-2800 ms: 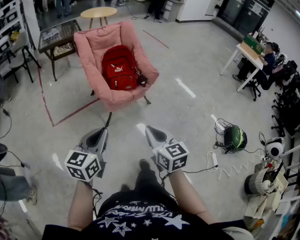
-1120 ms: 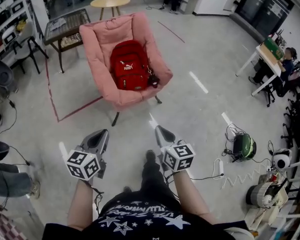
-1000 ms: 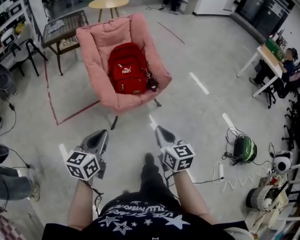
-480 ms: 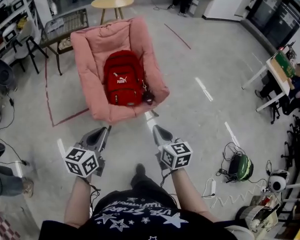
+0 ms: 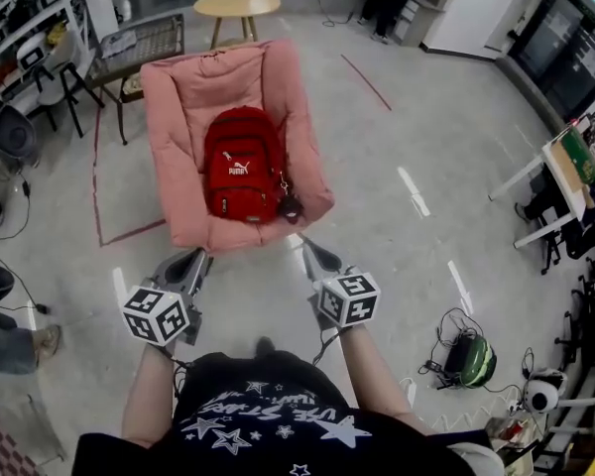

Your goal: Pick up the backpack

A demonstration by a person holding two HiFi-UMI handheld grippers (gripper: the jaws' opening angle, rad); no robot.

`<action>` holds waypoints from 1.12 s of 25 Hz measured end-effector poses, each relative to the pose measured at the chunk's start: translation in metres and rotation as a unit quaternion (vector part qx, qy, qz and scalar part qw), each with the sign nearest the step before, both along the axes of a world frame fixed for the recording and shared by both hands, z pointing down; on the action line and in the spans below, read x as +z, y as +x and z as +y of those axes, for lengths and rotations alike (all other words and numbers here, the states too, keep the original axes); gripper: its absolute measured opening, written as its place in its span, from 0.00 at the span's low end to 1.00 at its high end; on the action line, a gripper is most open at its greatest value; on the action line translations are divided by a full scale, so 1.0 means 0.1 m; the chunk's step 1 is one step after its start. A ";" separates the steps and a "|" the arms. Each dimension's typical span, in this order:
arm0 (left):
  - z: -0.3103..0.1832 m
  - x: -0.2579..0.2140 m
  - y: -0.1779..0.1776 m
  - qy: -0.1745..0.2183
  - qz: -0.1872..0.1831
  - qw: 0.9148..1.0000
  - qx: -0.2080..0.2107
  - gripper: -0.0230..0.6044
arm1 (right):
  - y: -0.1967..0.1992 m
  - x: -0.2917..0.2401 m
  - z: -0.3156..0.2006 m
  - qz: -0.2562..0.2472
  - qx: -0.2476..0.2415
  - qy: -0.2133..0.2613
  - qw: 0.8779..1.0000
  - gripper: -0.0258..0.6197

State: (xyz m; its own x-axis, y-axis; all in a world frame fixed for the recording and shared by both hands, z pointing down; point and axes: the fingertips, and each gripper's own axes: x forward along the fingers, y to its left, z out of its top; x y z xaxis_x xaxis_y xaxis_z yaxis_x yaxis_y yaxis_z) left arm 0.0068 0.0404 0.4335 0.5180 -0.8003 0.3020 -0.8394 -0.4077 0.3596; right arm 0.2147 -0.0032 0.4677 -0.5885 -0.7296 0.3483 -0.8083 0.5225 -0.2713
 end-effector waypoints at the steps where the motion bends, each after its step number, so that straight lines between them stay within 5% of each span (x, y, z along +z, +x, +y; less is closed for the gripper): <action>1: -0.03 -0.01 0.01 0.000 0.000 1.000 -0.004 0.05 | 0.02 0.00 -0.06 0.000 -0.002 0.000 1.000 0.04; 15: -0.40 0.07 -0.14 -0.027 0.000 0.999 -0.024 0.05 | -0.08 0.12 -0.42 -0.014 -0.004 -0.023 1.000 0.04; 28: -1.76 0.31 -0.34 -0.034 0.036 0.999 -0.003 0.05 | -0.19 0.25 -1.55 0.021 0.026 -0.032 0.999 0.04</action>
